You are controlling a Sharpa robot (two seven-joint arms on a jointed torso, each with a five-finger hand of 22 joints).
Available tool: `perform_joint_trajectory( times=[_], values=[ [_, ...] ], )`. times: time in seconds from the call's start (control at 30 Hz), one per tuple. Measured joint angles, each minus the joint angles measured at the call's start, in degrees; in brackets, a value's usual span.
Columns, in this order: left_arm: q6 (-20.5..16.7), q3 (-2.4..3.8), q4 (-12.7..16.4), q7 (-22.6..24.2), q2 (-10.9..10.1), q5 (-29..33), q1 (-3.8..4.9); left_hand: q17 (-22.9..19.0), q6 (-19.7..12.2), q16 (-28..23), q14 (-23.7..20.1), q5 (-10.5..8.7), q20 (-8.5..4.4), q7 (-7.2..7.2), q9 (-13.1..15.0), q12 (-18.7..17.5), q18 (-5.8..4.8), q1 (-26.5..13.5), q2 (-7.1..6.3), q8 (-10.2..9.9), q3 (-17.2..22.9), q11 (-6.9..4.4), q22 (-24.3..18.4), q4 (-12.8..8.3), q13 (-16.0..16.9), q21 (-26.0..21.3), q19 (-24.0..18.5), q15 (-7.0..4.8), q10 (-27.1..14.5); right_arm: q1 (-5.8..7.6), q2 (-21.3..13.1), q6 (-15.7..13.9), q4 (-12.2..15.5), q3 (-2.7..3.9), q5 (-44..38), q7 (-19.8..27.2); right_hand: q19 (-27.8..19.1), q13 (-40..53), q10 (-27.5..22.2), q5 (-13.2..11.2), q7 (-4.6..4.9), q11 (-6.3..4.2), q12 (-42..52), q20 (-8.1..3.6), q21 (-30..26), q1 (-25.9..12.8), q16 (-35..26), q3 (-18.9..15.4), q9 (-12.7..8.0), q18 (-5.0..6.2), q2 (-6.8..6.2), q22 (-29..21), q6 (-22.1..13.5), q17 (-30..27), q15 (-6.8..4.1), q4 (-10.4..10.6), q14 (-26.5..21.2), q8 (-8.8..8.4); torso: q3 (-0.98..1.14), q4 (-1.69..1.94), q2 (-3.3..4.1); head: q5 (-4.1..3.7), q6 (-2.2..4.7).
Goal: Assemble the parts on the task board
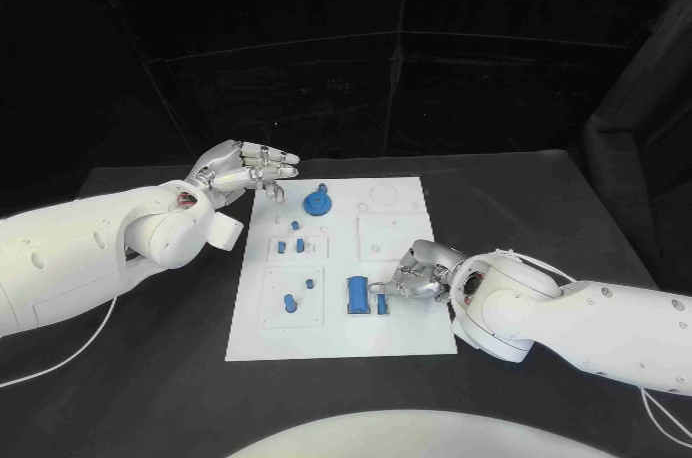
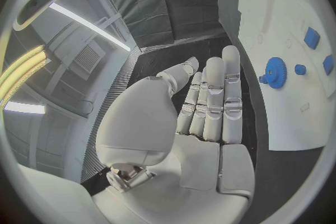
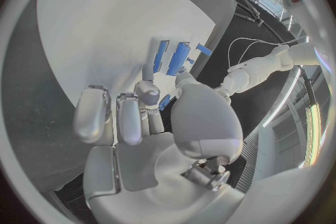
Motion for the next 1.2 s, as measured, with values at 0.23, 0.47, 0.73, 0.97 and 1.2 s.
perform_joint_trajectory(
  times=[0.23, 0.47, 0.73, 0.97, 1.2],
  values=[
    [0.1, 0.0, -0.1, -0.1, 0.1, 0.0, 0.0, 0.0, -0.2, 0.0, 0.0, 0.0, 0.0, 0.2, 0.0, 0.0, 0.0, 0.0, 0.0, 0.0, 0.0, 0.0, 0.0, 0.0, 0.0, 0.0, 0.0, 0.0, 0.0, 0.0, -1.4, 0.9, 0.6, 0.0, -0.1, 1.3, 0.0, -0.1, -0.2, 2.4, 0.32, 0.24, -0.9, 0.0, 0.0, 7.6, -0.3, -0.5, 0.3, 0.0, 0.63, -0.3, -0.3, -0.3, 0.0, -4.8, 0.0, -0.05, 0.02, -0.03, -0.03, -0.12, 0.16],
    [0.1, 0.0, -0.2, -0.1, 0.1, 0.0, 0.0, 0.0, -0.2, 0.0, 0.0, 0.0, 0.0, 0.2, 0.0, 0.0, 0.0, 0.0, 0.0, 0.0, 0.0, 0.0, 0.0, 0.0, 0.0, 0.0, 0.0, 0.0, 0.0, 0.0, -1.7, 3.1, 0.8, 0.0, -0.3, 2.9, 0.0, -0.1, -0.2, 2.4, 0.31, 0.22, -0.9, 0.0, 0.0, 8.8, -0.5, -1.2, 0.3, 0.0, 0.75, -0.3, -0.3, -0.4, 0.0, -5.9, 0.0, -0.23, 0.02, -0.03, -0.04, -0.21, 0.44],
    [0.1, 0.0, -0.2, -0.1, 0.3, 0.0, 0.0, 0.0, -0.2, 0.0, 0.0, 0.0, 0.0, 0.2, 0.0, 0.0, 0.0, 0.0, 0.0, 0.0, 0.0, 0.0, 0.0, 0.0, 0.0, 0.0, 0.0, 0.0, 0.0, 0.0, -0.7, 4.7, 0.1, -0.01, -1.1, 3.3, 0.0, -0.1, -0.2, 2.4, 0.31, 0.22, -0.9, 0.0, 0.0, 8.8, -0.5, -1.4, 0.4, 0.0, 0.75, -0.3, -0.3, -0.4, 0.01, -6.0, 0.0, -0.23, 0.02, 0.04, 0.04, -0.21, 0.52],
    [0.2, 0.0, -0.2, -0.1, 0.2, 0.0, 0.0, 0.0, -0.2, 0.0, 0.0, 0.0, 0.0, 0.2, 0.0, 0.0, 0.0, 0.0, 0.0, 0.0, 0.0, -0.02, 0.0, 0.0, 0.0, 0.0, 0.0, 0.0, 0.0, -0.01, 0.0, 5.5, -0.5, -0.02, -2.3, 2.9, 0.0, 0.1, -0.2, 3.3, 0.31, 0.22, -0.9, 0.0, 0.0, 9.2, -0.5, -2.0, 0.5, 0.01, 1.13, -0.3, -0.3, -0.4, 0.01, -6.4, 0.0, -0.23, -0.01, 0.04, 0.05, -0.12, 0.34],
    [0.2, -0.01, -0.2, -0.1, 0.1, 0.0, -0.01, -0.1, -0.2, 0.0, 0.0, 0.0, 0.0, 0.2, 0.0, 0.0, 0.0, 0.0, 0.0, 0.0, 0.0, -0.2, 0.0, 0.0, 0.0, 0.0, 0.0, 0.0, -0.2, 0.0, 0.1, 6.1, -1.0, 0.01, -4.1, 1.9, 0.0, 0.4, -0.2, 3.3, 0.31, 0.22, -0.9, 0.0, 0.0, 11.0, -0.5, -2.1, 0.6, 0.01, 2.94, 0.1, -0.3, -0.3, 0.01, -7.7, 0.0, -0.22, -0.02, 0.04, 0.05, -0.1, 0.19]
  ],
)
